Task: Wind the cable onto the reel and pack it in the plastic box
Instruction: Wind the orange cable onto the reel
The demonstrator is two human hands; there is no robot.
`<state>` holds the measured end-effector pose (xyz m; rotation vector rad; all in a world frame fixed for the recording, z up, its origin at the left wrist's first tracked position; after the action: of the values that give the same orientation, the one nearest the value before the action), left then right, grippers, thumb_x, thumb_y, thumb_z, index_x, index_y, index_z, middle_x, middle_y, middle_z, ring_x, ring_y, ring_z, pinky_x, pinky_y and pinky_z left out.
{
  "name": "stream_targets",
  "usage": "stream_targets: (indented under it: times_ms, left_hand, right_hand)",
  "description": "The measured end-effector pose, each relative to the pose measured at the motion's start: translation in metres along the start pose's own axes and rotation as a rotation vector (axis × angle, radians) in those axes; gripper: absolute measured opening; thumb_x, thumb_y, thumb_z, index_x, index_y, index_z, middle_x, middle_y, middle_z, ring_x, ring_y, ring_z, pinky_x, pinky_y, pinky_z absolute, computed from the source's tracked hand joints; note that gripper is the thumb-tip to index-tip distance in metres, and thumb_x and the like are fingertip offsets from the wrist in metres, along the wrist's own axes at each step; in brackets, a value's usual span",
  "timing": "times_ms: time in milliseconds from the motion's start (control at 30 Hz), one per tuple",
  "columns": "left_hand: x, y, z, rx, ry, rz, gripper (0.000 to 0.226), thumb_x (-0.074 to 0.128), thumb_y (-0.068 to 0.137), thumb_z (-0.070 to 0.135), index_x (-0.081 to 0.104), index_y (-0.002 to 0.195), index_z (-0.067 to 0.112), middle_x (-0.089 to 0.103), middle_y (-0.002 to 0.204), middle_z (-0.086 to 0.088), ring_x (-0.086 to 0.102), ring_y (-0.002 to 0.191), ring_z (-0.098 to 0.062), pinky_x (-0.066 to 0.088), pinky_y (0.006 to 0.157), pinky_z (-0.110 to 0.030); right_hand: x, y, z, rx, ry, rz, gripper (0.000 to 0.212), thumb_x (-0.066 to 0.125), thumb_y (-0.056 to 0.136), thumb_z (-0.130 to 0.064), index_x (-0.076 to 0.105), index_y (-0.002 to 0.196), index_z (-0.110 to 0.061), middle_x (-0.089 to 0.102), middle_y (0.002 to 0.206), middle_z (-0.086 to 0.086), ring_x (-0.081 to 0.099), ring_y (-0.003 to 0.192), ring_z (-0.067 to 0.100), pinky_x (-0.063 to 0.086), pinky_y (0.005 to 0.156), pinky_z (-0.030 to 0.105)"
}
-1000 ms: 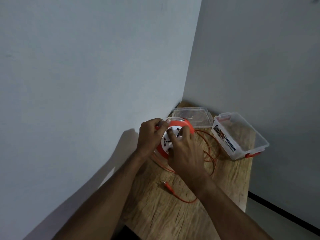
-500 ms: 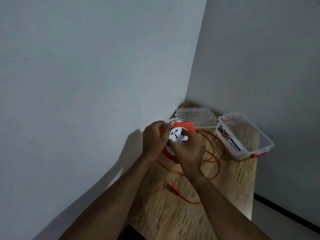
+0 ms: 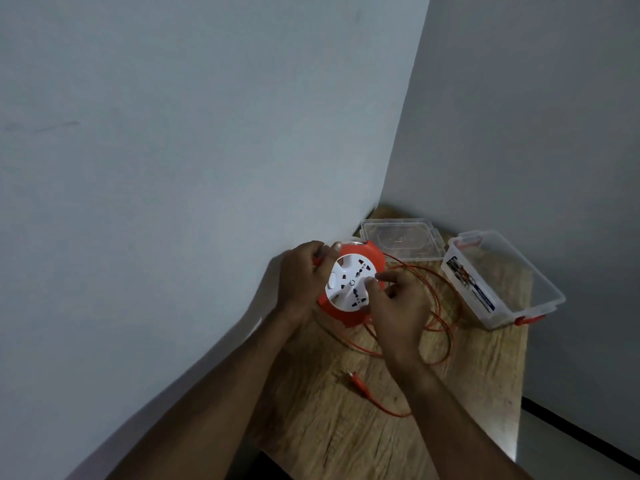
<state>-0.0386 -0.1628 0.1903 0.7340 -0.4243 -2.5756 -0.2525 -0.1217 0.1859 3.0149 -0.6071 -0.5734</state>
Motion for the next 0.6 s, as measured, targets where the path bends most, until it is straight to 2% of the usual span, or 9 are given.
stream_targets:
  times_ms: [67, 100, 167, 200, 267, 333, 400, 500, 600]
  left_hand:
    - [0.001, 0.004, 0.002, -0.020, -0.029, -0.012, 0.041, 0.057, 0.094, 0.057, 0.070, 0.078, 0.022, 0.071, 0.073, 0.010, 0.068, 0.067, -0.006, 0.059, 0.061, -0.027]
    - [0.003, 0.006, 0.003, -0.028, -0.043, -0.022, 0.039, 0.058, 0.095, 0.056, 0.069, 0.078, 0.023, 0.071, 0.073, 0.010, 0.068, 0.068, -0.006, 0.059, 0.062, -0.026]
    - [0.007, 0.007, 0.005, -0.037, -0.061, -0.042, 0.039, 0.058, 0.094, 0.058, 0.070, 0.081, 0.024, 0.072, 0.076, 0.010, 0.069, 0.070, -0.007, 0.059, 0.064, -0.024]
    - [0.010, 0.006, 0.006, -0.040, -0.065, -0.050, 0.039, 0.057, 0.093, 0.060, 0.071, 0.084, 0.024, 0.073, 0.079, 0.011, 0.069, 0.071, -0.007, 0.059, 0.065, -0.022]
    - [0.013, 0.005, 0.008, -0.028, -0.066, -0.063, 0.042, 0.056, 0.092, 0.062, 0.073, 0.088, 0.024, 0.073, 0.081, 0.012, 0.070, 0.074, -0.007, 0.059, 0.069, -0.021]
    - [0.015, 0.004, 0.011, -0.003, -0.067, -0.088, 0.040, 0.057, 0.093, 0.059, 0.073, 0.089, 0.024, 0.073, 0.081, 0.012, 0.070, 0.074, -0.007, 0.059, 0.069, -0.020]
    - [0.018, 0.003, 0.014, 0.016, -0.061, -0.113, 0.039, 0.057, 0.093, 0.059, 0.072, 0.086, 0.024, 0.071, 0.079, 0.013, 0.070, 0.073, -0.007, 0.057, 0.067, -0.019]
    - [0.020, 0.003, 0.018, 0.042, -0.040, -0.095, 0.037, 0.057, 0.092, 0.059, 0.070, 0.083, 0.025, 0.070, 0.077, 0.013, 0.068, 0.071, -0.007, 0.053, 0.066, -0.017]
    - [0.018, 0.004, 0.018, 0.067, -0.012, -0.066, 0.039, 0.058, 0.093, 0.057, 0.069, 0.080, 0.023, 0.070, 0.075, 0.010, 0.067, 0.070, -0.007, 0.055, 0.066, -0.020]
  right_hand:
    - [-0.006, -0.011, -0.033, -0.402, -0.216, 0.031, 0.022, 0.076, 0.087, -0.026, 0.072, 0.108, -0.020, 0.072, 0.088, -0.007, 0.066, 0.074, 0.004, 0.056, 0.064, 0.024]
    - [0.000, -0.016, -0.041, -0.542, -0.330, -0.004, 0.029, 0.076, 0.087, -0.028, 0.071, 0.114, -0.018, 0.072, 0.099, -0.004, 0.067, 0.081, 0.008, 0.057, 0.066, 0.026]
    - [0.022, -0.021, -0.044, -0.686, -0.591, -0.119, 0.049, 0.076, 0.084, -0.031, 0.063, 0.129, -0.018, 0.065, 0.123, 0.006, 0.067, 0.098, 0.022, 0.058, 0.066, 0.031]
    - [0.030, -0.021, -0.040, -0.709, -0.683, -0.164, 0.059, 0.076, 0.081, -0.033, 0.058, 0.136, -0.018, 0.060, 0.130, 0.010, 0.065, 0.101, 0.026, 0.057, 0.063, 0.030]
    - [0.037, -0.019, -0.040, -0.735, -0.735, -0.190, 0.069, 0.073, 0.080, -0.037, 0.051, 0.142, -0.018, 0.053, 0.132, 0.014, 0.065, 0.093, 0.026, 0.054, 0.057, 0.028]
    - [0.038, -0.016, -0.043, -0.754, -0.719, -0.183, 0.068, 0.070, 0.077, -0.042, 0.054, 0.138, -0.016, 0.052, 0.129, 0.016, 0.065, 0.084, 0.026, 0.056, 0.058, 0.032]
    - [0.040, -0.008, -0.037, -0.716, -0.726, -0.189, 0.069, 0.080, 0.070, -0.039, 0.058, 0.131, -0.017, 0.051, 0.129, 0.015, 0.065, 0.089, 0.029, 0.057, 0.060, 0.034]
    - [0.039, 0.004, -0.026, -0.595, -0.621, -0.213, 0.070, 0.088, 0.064, -0.032, 0.063, 0.129, -0.024, 0.054, 0.129, 0.009, 0.064, 0.102, 0.031, 0.060, 0.071, 0.038]
    - [0.030, 0.007, -0.025, -0.455, -0.396, -0.157, 0.065, 0.091, 0.066, -0.028, 0.069, 0.126, -0.022, 0.070, 0.120, 0.006, 0.070, 0.099, 0.021, 0.060, 0.082, 0.033]
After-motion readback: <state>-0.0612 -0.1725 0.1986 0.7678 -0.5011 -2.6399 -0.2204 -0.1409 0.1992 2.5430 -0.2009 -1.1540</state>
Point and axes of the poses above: each hand's wrist, its own y-axis towards the middle knuckle, its own x-axis out of the palm, z = x × y, the point moved 9 cm from there along y, towards the middle knuckle
